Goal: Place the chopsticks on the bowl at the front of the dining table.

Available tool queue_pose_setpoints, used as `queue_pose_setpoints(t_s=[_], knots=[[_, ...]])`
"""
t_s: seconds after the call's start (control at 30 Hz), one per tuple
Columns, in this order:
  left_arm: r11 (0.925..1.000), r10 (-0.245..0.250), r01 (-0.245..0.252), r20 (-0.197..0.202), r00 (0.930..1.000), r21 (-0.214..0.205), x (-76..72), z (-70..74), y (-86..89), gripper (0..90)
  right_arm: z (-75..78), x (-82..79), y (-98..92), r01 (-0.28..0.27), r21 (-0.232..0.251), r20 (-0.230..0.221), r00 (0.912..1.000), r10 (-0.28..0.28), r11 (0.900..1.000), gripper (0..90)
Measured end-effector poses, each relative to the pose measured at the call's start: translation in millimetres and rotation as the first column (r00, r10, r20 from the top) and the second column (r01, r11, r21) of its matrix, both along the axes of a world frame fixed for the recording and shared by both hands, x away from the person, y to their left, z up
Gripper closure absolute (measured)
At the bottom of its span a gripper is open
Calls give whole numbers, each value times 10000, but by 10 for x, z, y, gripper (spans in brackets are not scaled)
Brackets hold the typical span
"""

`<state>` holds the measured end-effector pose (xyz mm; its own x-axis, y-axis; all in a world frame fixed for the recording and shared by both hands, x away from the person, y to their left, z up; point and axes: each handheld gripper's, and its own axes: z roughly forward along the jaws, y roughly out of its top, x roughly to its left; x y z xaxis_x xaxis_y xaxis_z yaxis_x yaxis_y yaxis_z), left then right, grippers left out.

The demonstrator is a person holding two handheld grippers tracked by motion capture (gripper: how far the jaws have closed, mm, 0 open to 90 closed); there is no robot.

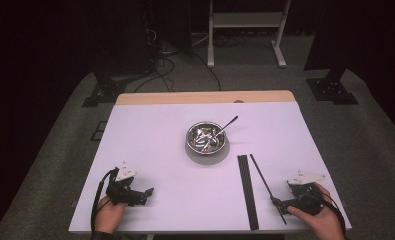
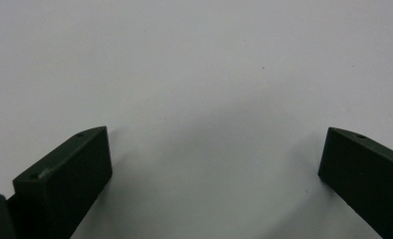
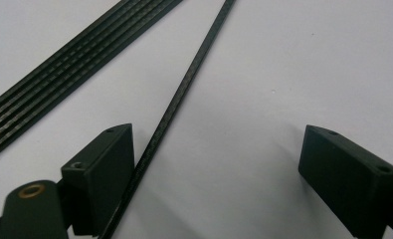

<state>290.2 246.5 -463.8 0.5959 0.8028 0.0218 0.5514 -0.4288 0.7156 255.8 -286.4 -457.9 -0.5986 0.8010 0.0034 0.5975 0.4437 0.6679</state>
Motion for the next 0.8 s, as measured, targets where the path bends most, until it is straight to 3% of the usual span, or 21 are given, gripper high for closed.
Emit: queue_pose_setpoints(t_s=[0.8], knots=[[10000, -1, 1, -1, 10000, 1, 0, 0, 0, 0, 4, 49, -148, 483, -15, -12, 9988, -483, 9988, 129]])
